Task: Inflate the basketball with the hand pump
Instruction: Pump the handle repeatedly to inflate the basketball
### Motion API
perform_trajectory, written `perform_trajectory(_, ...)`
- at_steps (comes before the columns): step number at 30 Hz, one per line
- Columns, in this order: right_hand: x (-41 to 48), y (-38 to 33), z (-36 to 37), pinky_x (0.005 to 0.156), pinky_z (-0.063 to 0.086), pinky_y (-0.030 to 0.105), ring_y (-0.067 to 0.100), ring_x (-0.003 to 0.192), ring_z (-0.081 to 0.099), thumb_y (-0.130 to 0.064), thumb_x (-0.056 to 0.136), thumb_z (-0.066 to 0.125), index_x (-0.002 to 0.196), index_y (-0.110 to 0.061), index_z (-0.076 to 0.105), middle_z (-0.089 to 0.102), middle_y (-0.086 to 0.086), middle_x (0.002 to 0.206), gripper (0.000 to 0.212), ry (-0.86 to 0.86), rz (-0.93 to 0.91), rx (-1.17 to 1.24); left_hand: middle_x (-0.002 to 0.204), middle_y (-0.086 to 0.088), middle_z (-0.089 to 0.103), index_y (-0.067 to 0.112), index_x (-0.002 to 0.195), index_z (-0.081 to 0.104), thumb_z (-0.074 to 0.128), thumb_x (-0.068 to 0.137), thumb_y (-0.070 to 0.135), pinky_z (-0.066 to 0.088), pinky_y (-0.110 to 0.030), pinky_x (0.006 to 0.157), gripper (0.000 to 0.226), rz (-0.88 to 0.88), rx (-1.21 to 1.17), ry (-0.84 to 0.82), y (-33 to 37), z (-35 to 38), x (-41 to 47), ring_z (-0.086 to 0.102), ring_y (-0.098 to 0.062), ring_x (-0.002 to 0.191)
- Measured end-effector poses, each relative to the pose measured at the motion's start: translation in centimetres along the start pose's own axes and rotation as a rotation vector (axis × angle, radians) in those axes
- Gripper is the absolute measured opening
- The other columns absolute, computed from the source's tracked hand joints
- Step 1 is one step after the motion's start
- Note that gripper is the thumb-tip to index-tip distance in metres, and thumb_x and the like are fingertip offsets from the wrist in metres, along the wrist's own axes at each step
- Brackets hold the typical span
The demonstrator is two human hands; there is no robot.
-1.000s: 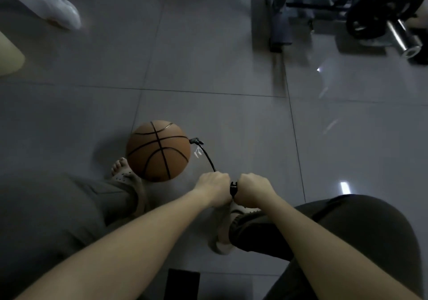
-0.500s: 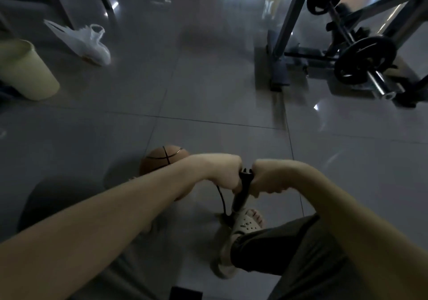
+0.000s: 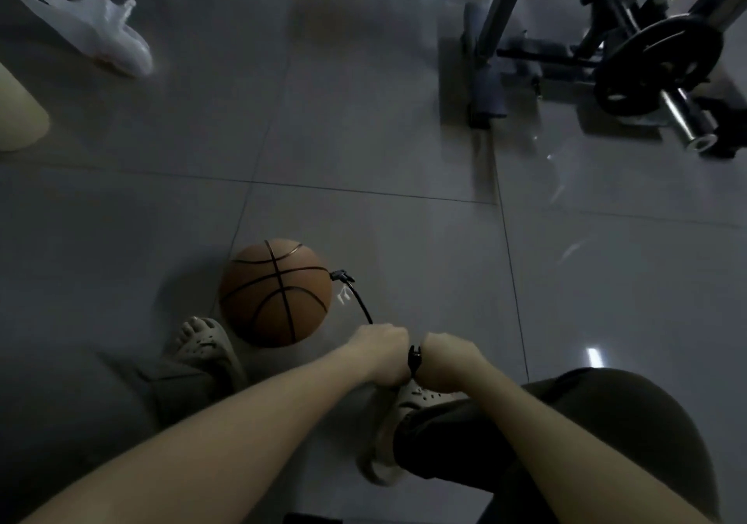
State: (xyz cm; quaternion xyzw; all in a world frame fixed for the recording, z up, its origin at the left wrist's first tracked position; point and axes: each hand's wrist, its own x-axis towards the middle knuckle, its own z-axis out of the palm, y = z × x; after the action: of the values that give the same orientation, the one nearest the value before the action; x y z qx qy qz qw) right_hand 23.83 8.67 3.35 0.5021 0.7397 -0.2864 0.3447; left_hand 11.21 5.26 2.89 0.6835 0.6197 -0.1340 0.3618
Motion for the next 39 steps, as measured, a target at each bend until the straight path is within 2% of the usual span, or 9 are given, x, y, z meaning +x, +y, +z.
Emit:
perform_trajectory(3,1.0,-0.2,1.5,0.076,0.05,0.033,0.026,0.092,0.063,-0.035,0.092,0.055,0.109,-0.015,0.061,0.065,0.006,0.106,0.026,0.035,-0.01,-0.025,0.095,-0.008,0.064,0.017,0.085,0.047,0.059,0.091,0.027,0.041,-0.034,0.065,0.017,-0.025,-0.028,0.008,-1.0,2.2,0.7,0.053,-0.024,0.075)
perform_trajectory(7,0.3,-0.3,1.5,0.076,0.048,0.033,0.027,0.097,0.064,-0.038,0.092,0.057,0.111,-0.015,0.062,0.066,0.005,0.109,0.03,0.061,-0.003,-0.022,0.101,-0.01,0.065,0.016,0.091,0.049,0.061,0.092,0.028,0.041,-0.034,0.068,0.017,-0.01,-0.017,0.017,-0.4,2.0,-0.1,0.053,-0.025,0.079)
perform_trajectory(13,-4.6,-1.1,-2.2,0.059,0.047,0.032,0.022,0.064,0.057,-0.027,0.084,0.067,0.073,-0.015,0.058,0.057,0.002,0.068,0.019,-0.077,-0.101,0.085,0.069,-0.003,0.055,0.015,0.074,0.052,0.068,0.089,0.027,0.041,-0.032,0.054,0.025,0.01,-0.002,-0.088,0.4,-2.6,-3.8,0.052,-0.022,0.06)
perform_trajectory(19,-11.2,-0.8,-10.4,0.044,0.035,0.024,0.015,0.044,0.041,-0.019,0.085,0.066,0.077,-0.012,0.065,0.051,0.002,0.059,0.011,-0.055,-0.115,0.079,0.071,-0.003,0.061,0.012,0.081,0.065,0.073,0.086,0.025,0.044,-0.033,0.056,0.017,0.066,-0.053,-0.023,3.0,-10.9,-8.1,0.056,-0.021,0.064)
perform_trajectory(22,-10.3,-0.9,-9.6,0.049,0.041,0.026,0.016,0.05,0.046,-0.02,0.087,0.066,0.085,-0.01,0.067,0.054,0.003,0.065,0.01,-0.025,-0.115,0.065,0.069,-0.002,0.06,0.013,0.078,0.062,0.071,0.089,0.025,0.042,-0.029,0.051,0.018,0.041,-0.041,0.006,2.9,-10.2,-7.5,0.055,-0.019,0.059)
perform_trajectory(27,-4.6,-1.1,-3.5,0.077,0.057,0.036,0.021,0.073,0.06,-0.036,0.088,0.066,0.089,-0.012,0.065,0.058,0.0,0.074,0.024,0.034,-0.071,-0.023,0.073,-0.003,0.057,0.016,0.075,0.05,0.066,0.09,0.024,0.039,-0.03,0.05,0.023,0.003,0.016,0.01,1.4,-4.0,-3.8,0.052,-0.018,0.058)
perform_trajectory(30,-2.2,-0.3,-1.4,0.073,0.056,0.035,0.022,0.073,0.06,-0.031,0.09,0.059,0.08,-0.016,0.055,0.057,0.0,0.076,0.019,0.045,-0.019,0.0,0.076,-0.001,0.052,0.015,0.084,0.05,0.063,0.091,0.023,0.04,-0.033,0.06,0.017,-0.008,0.029,0.002,1.0,-2.0,-1.9,0.052,-0.021,0.065)
perform_trajectory(35,0.4,-0.1,1.3,0.078,0.052,0.035,0.027,0.09,0.063,-0.033,0.092,0.052,0.096,-0.018,0.058,0.064,0.004,0.101,0.016,0.046,-0.023,-0.001,0.096,-0.009,0.063,0.016,0.091,0.05,0.06,0.092,0.028,0.041,-0.035,0.066,0.015,-0.024,0.022,-0.016,-0.2,1.1,0.3,0.054,-0.027,0.078)
perform_trajectory(39,0.7,0.1,1.6,0.078,0.052,0.036,0.027,0.091,0.064,-0.034,0.091,0.054,0.097,-0.018,0.057,0.064,0.004,0.1,0.018,0.073,-0.022,0.007,0.096,-0.009,0.063,0.016,0.091,0.051,0.06,0.09,0.029,0.042,-0.035,0.067,0.016,-0.025,0.025,0.012,-0.3,1.6,0.7,0.058,-0.028,0.081)
